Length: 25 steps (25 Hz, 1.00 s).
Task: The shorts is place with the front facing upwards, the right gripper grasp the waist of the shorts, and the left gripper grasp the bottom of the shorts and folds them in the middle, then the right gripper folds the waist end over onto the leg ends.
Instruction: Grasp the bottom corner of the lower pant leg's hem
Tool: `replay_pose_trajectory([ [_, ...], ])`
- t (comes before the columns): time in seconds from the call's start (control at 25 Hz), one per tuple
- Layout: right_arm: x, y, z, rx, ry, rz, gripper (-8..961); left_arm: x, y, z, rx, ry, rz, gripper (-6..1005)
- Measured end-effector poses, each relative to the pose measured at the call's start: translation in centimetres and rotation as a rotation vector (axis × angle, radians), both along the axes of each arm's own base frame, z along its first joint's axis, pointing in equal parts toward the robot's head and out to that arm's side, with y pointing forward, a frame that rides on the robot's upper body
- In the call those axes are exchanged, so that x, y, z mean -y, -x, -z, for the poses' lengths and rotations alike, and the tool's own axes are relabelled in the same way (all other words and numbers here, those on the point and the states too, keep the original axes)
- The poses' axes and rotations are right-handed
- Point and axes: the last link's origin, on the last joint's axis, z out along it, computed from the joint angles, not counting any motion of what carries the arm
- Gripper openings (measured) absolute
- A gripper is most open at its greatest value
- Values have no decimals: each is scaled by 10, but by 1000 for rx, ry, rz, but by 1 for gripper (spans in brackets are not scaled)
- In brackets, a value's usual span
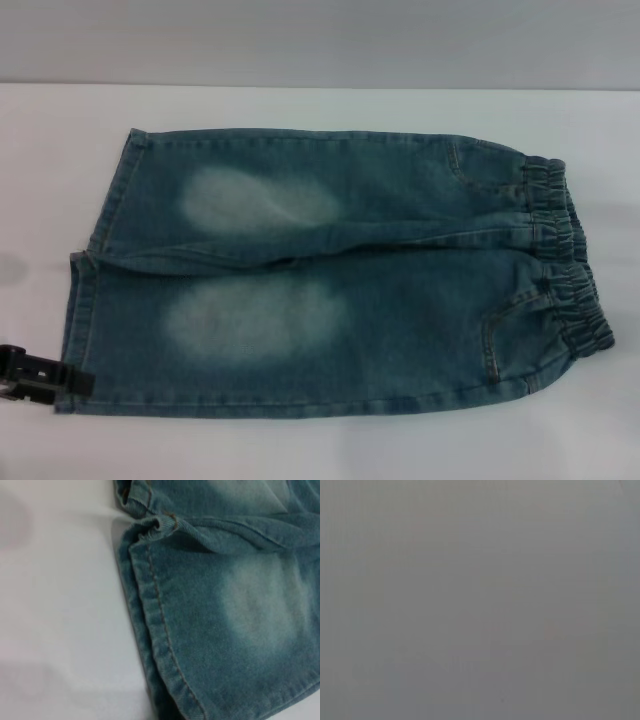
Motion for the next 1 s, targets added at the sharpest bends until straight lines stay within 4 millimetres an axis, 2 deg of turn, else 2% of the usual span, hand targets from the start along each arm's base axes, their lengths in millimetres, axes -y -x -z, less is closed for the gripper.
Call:
replay_pose_trajectory([
  [0.4,0,-1,1,-1,6,6,680,1,-4,7,17,15,3,785],
  [1.0,3,-4,2,-2,12,17,679,-16,-21,12,26,19,72,783],
])
